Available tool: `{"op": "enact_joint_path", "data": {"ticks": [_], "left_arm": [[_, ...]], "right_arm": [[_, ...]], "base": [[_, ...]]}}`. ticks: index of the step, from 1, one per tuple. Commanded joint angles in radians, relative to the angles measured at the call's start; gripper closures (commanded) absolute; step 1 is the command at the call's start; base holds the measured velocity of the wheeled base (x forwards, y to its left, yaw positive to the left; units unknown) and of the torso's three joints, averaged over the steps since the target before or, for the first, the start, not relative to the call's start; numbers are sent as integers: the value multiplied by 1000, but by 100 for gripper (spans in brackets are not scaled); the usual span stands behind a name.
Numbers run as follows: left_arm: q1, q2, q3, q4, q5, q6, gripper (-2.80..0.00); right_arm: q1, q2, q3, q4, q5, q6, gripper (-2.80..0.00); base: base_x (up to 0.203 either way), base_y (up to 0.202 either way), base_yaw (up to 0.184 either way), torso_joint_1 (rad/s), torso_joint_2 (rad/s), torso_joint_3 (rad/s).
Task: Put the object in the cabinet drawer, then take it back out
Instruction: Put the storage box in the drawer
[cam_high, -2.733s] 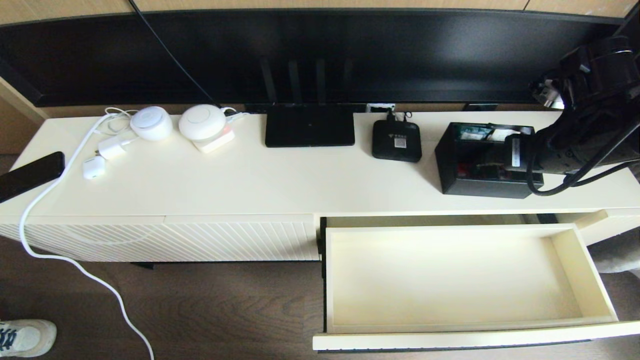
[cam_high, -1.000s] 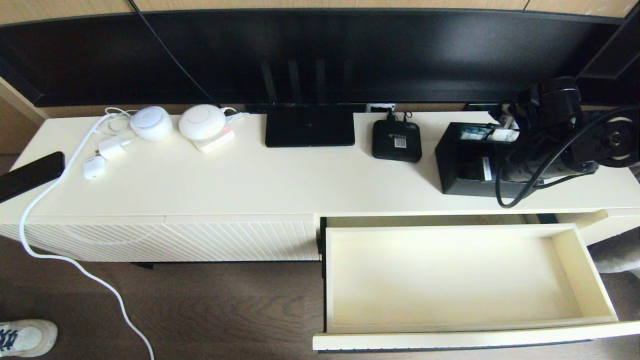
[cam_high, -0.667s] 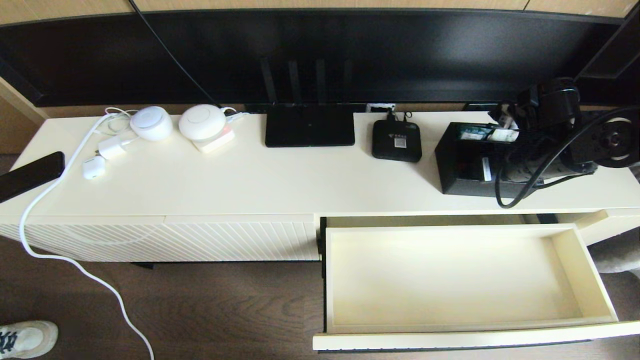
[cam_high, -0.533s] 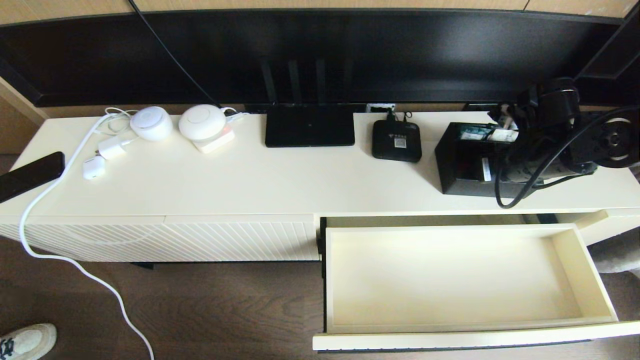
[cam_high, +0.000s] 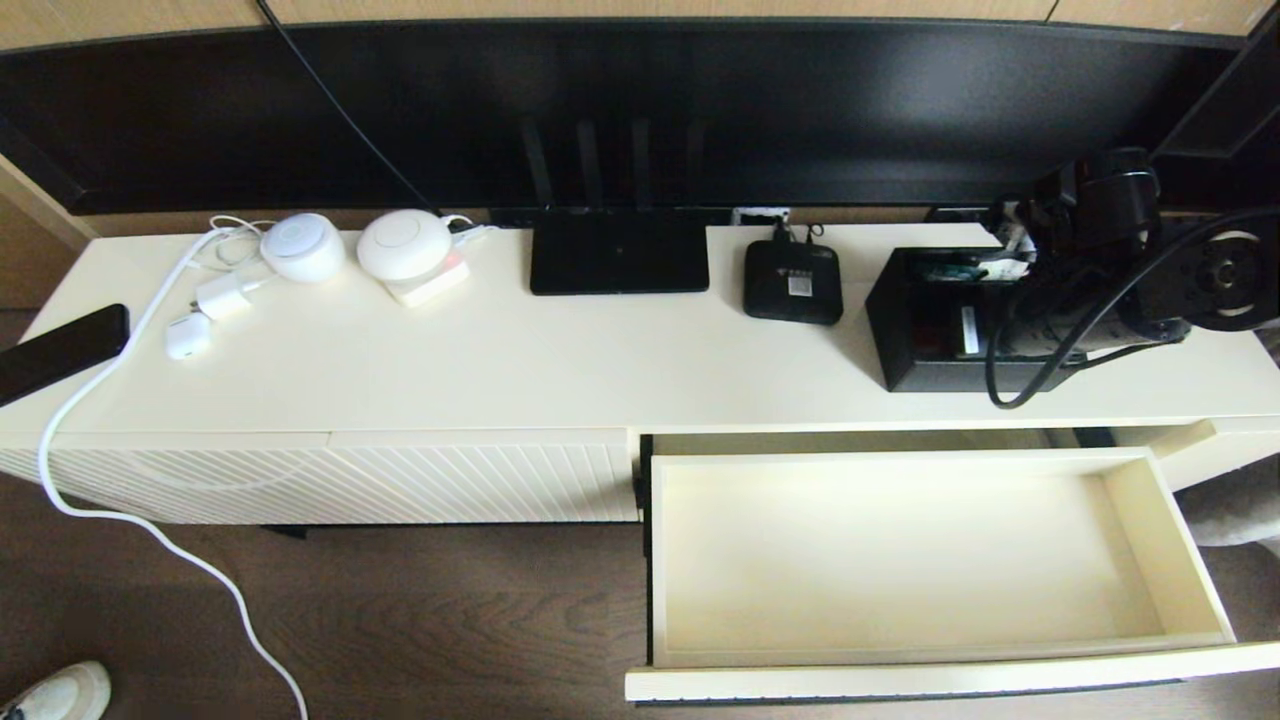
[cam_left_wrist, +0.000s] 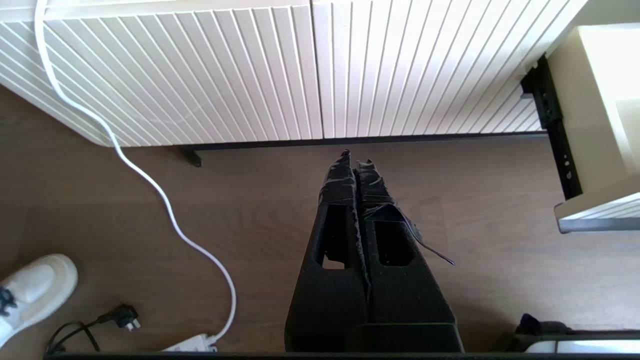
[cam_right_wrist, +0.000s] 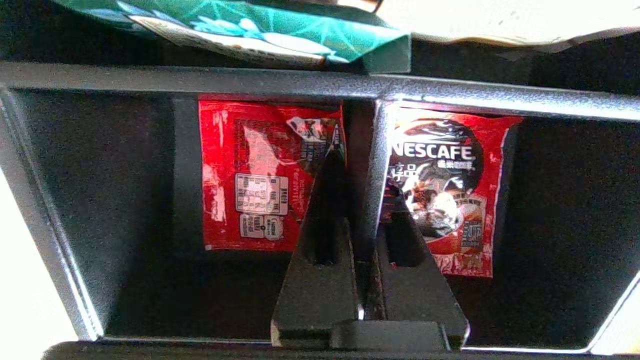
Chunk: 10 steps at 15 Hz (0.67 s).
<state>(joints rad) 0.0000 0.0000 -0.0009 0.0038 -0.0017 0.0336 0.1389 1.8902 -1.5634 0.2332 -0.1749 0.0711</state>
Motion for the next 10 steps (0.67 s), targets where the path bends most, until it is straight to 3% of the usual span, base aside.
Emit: {"op": "enact_joint_path", "data": {"ticks": [1,6,10], "left_arm": [[-1,0,0,1,0,0,0],[0,0,-1,1,0,0,0],[0,2,1,1,0,0,0]], "right_arm": [[1,3,13,3,-2,1,0],[1,-57,18,9,-1,6,0],[23,-217,158,13,-1,9,0]], "base": [[0,0,0,0,0,0],[0,0,0,0,0,0],[0,0,0,0,0,0]]}}
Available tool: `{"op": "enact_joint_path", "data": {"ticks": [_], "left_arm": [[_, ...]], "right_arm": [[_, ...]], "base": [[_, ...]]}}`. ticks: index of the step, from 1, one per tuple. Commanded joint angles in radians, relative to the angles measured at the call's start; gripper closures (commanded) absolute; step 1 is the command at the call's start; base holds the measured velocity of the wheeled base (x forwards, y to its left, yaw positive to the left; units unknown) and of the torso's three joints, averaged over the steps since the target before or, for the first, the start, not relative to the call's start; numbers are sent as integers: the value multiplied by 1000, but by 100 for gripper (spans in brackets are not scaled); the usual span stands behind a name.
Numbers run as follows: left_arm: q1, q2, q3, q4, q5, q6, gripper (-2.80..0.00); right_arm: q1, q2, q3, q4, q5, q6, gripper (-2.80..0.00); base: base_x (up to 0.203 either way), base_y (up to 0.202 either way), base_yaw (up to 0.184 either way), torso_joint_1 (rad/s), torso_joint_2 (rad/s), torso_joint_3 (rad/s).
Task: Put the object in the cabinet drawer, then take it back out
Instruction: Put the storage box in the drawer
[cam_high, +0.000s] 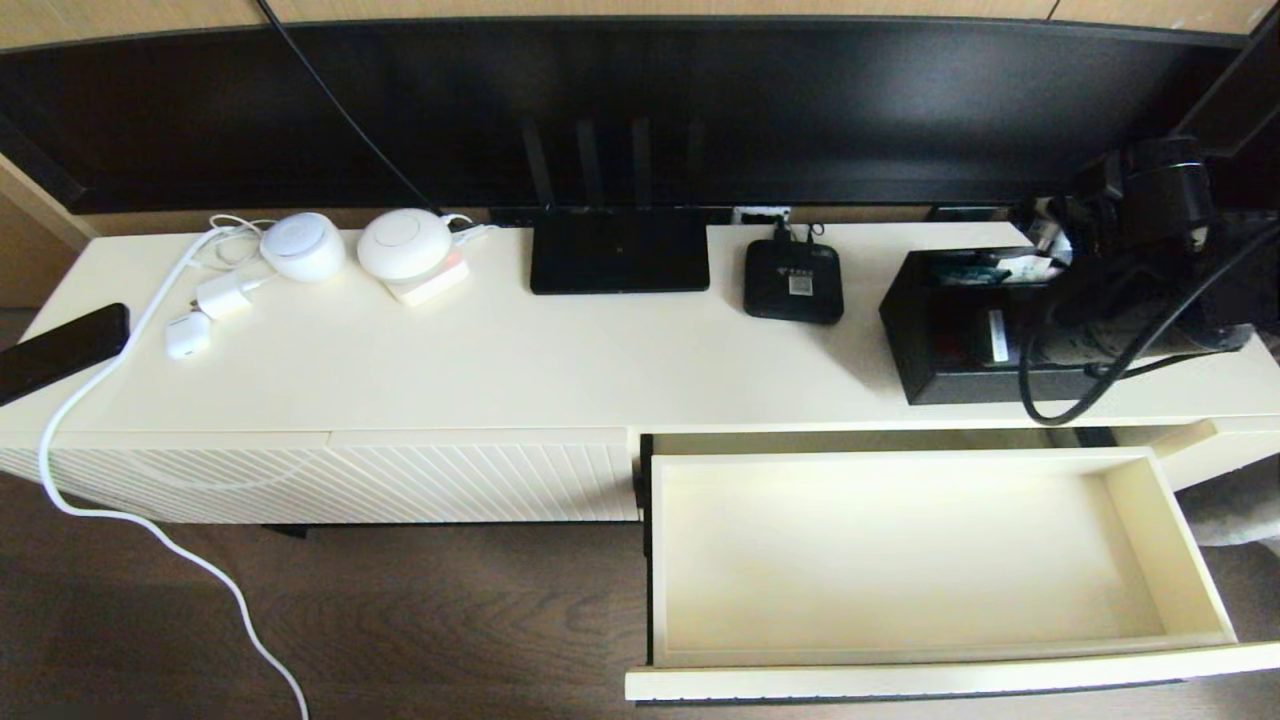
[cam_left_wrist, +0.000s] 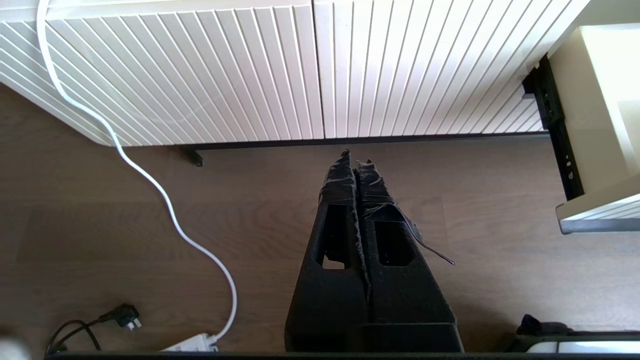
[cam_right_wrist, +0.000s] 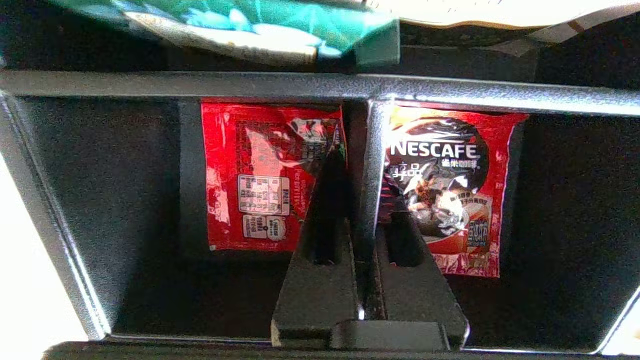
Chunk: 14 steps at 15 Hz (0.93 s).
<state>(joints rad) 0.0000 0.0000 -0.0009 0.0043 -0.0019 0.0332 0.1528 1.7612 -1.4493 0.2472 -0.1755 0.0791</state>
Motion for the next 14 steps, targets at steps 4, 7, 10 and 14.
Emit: {"op": "enact_joint_path", "data": {"ticks": [4,7,10,14], "left_arm": [[0,1,0,-1,0,1,0],[0,1,0,0,0,1,0],[0,0,-1,0,0,1,0],[0,0,-1,0,0,1,0]], "right_arm": [[40,-293,237,1,-1,4,0],[73,-420,404,9,-1,57,0],[89,-461,572,3,0,97,0],[100,-431,735,-78,8,171,0]], "base": [[0,0,0,0,0,0],[0,0,0,0,0,0],[0,0,0,0,0,0],[0,0,0,0,0,0]]}}
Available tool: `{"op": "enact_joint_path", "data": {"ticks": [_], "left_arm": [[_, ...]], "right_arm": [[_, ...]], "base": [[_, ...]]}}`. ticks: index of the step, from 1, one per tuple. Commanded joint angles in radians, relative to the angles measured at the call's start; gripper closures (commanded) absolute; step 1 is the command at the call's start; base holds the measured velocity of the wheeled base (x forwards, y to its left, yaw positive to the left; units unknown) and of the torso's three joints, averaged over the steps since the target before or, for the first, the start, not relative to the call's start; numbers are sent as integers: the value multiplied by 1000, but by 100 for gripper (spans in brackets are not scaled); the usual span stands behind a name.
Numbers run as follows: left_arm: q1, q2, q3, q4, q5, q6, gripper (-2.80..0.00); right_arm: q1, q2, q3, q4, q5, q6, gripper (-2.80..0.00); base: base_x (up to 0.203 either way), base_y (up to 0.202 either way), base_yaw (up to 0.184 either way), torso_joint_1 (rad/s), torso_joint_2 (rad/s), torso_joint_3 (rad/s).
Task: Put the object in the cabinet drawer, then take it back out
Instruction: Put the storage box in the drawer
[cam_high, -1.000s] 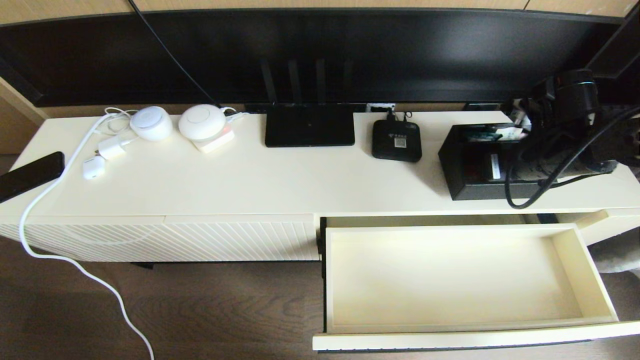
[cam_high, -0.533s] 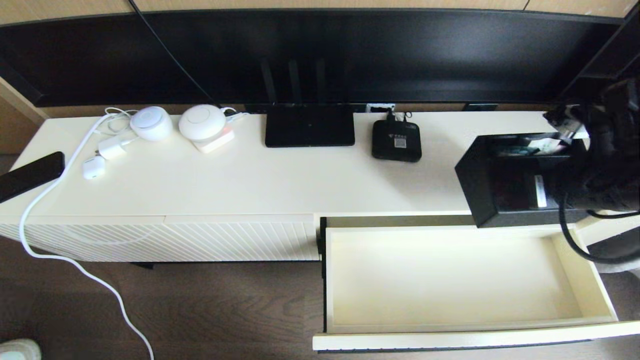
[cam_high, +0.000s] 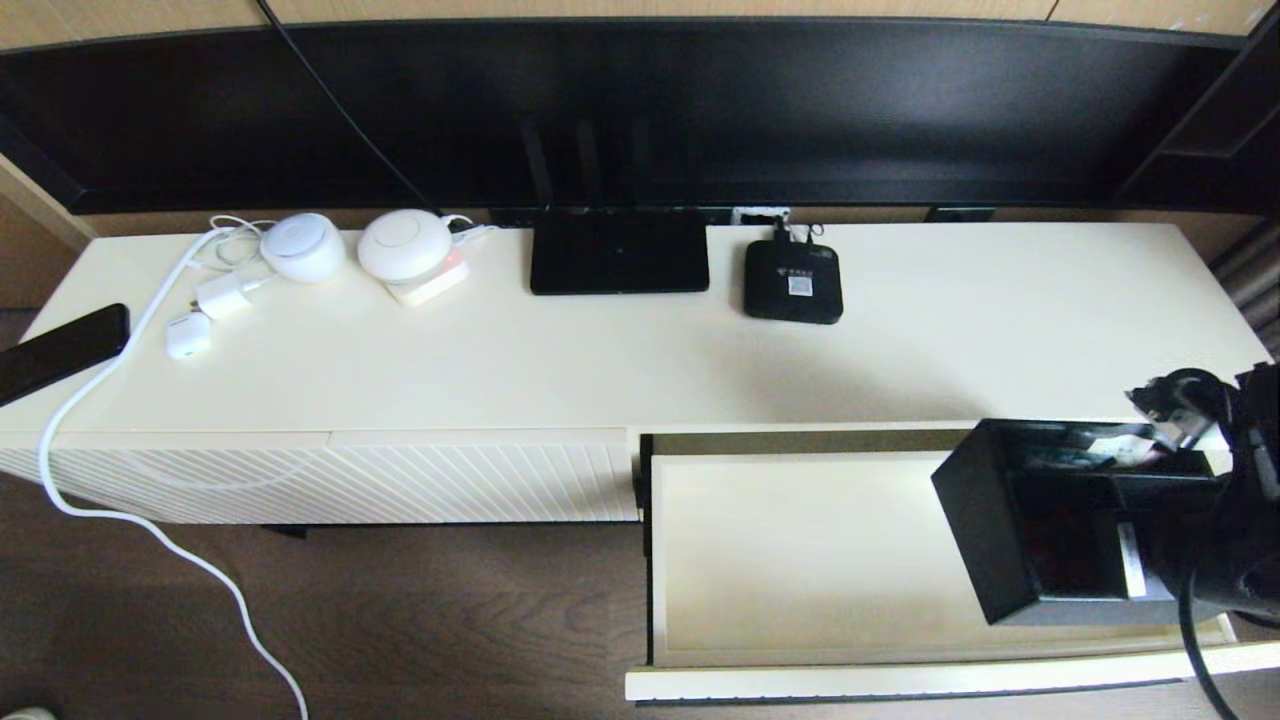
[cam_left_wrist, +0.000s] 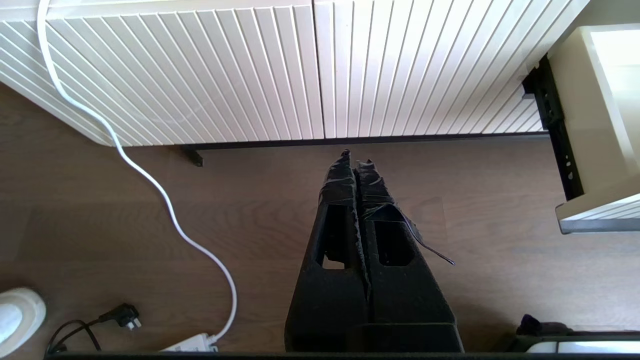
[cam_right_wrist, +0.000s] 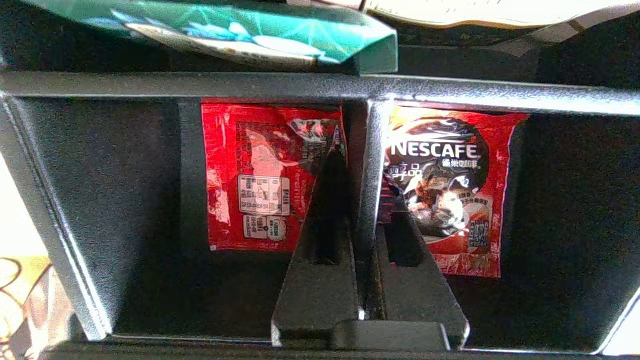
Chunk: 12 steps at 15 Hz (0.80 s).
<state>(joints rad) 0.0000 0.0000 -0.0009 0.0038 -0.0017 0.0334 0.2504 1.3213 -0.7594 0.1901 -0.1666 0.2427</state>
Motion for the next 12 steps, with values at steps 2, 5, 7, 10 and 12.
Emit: {"op": "enact_joint_path", "data": {"ticks": [2,5,7,10,12], "left_arm": [[0,2,-1,0,0,0,0],[0,2,-1,1,0,0,0],[0,2,-1,1,0,0,0],[0,1,1,0,0,0,0],[0,2,1,1,0,0,0]], "right_arm": [[4,49,124,-110,8,27,0],[4,118,159,-214,31,30,0],[16,175,153,-302,32,25,0],[27,235,147,-376,22,6,0],[29,268,153,-404,21,-14,0]], "base": [[0,0,0,0,0,0],[0,0,0,0,0,0],[0,0,0,0,0,0],[0,0,0,0,0,0],[0,0,0,0,0,0]]}}
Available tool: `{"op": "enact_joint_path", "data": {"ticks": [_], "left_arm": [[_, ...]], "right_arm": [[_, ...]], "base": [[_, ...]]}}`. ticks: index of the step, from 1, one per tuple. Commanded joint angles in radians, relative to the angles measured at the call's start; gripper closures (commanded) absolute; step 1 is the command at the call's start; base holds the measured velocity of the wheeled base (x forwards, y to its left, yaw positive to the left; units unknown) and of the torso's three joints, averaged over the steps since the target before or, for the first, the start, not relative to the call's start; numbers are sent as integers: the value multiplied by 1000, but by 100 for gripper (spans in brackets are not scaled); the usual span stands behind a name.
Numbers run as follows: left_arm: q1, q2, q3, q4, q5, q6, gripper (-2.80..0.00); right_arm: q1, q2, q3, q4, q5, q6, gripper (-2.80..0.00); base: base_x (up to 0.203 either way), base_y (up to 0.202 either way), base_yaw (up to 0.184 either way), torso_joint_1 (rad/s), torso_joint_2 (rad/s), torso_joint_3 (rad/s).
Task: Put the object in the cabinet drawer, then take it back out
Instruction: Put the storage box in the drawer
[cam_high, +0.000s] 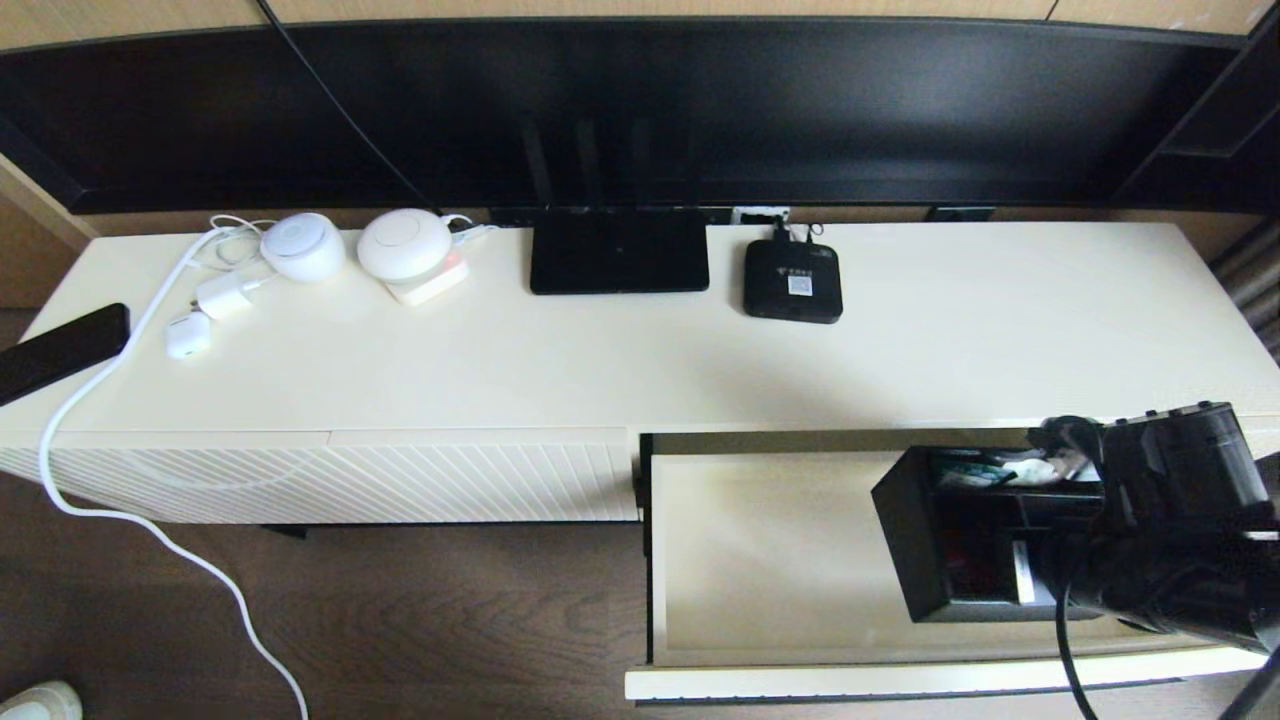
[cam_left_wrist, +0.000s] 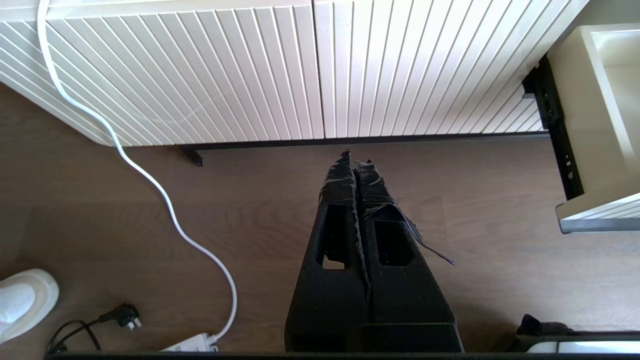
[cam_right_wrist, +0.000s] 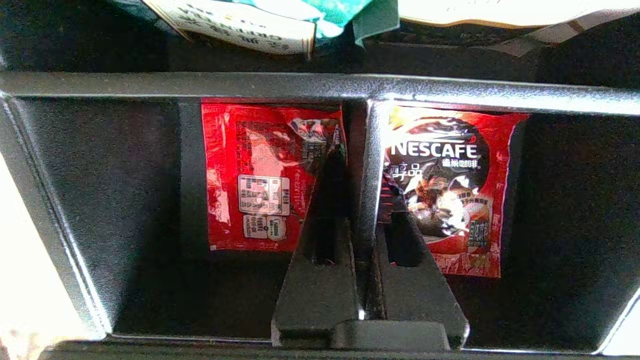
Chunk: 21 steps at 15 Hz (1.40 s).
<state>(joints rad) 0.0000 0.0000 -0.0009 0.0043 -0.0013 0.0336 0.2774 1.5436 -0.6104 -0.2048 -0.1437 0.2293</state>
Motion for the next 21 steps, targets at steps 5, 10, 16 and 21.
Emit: {"op": "enact_joint_path", "data": {"ticks": [5,10,16,21], "left_arm": [[0,2,1,0,0,0,0],[0,1,-1,0,0,0,0],[0,2,-1,0,0,0,0],[0,2,1,0,0,0,0]], "right_arm": [[22,107,7,-74,-3,-36,0],[19,172,7,-84,0,-34,0],[12,283,7,-230,-7,-38,0],[12,334,15,-286,-19,-38,0]], "base": [[0,0,0,0,0,0],[0,0,0,0,0,0],[0,0,0,0,0,0],[0,0,0,0,0,0]]}}
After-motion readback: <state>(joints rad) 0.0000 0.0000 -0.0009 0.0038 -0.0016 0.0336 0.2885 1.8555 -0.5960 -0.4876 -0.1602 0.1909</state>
